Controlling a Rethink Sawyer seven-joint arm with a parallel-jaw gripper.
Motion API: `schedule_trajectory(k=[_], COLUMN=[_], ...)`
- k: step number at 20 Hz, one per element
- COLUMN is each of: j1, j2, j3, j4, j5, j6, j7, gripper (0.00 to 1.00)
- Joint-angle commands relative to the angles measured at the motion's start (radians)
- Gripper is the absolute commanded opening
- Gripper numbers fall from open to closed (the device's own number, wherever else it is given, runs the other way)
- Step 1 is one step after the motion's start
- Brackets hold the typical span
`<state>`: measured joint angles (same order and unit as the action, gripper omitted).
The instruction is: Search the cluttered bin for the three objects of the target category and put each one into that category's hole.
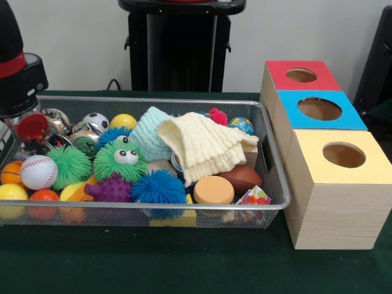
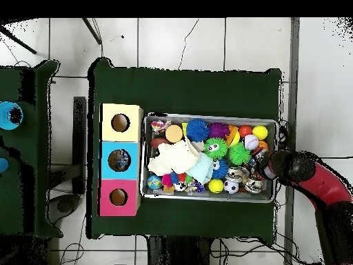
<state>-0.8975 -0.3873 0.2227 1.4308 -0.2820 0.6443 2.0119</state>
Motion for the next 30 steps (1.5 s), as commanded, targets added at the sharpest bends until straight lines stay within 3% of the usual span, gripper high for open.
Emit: schedule_trajectory(k=[1,8,9,14,30], j1=[-0.007,-0.031,-0.046,-0.045,-0.033], j2=[-0.020,-0.032,-0.025,-0.061,-0.156], j3=[0.053,0.062,0.077,0.077,0.071], j4=[0.013,0.011,0.011,0.011,0.129], j5=[-0.076,-0.095,-0.099,-0.116,-0.099], j6=[0.025,0.029,0.030,0.010,0.013], j7=[-0.163,-0.188,-0.197,-0.189,-0.129], gripper=[1.00,1.00,0.00,0.00,0.00])
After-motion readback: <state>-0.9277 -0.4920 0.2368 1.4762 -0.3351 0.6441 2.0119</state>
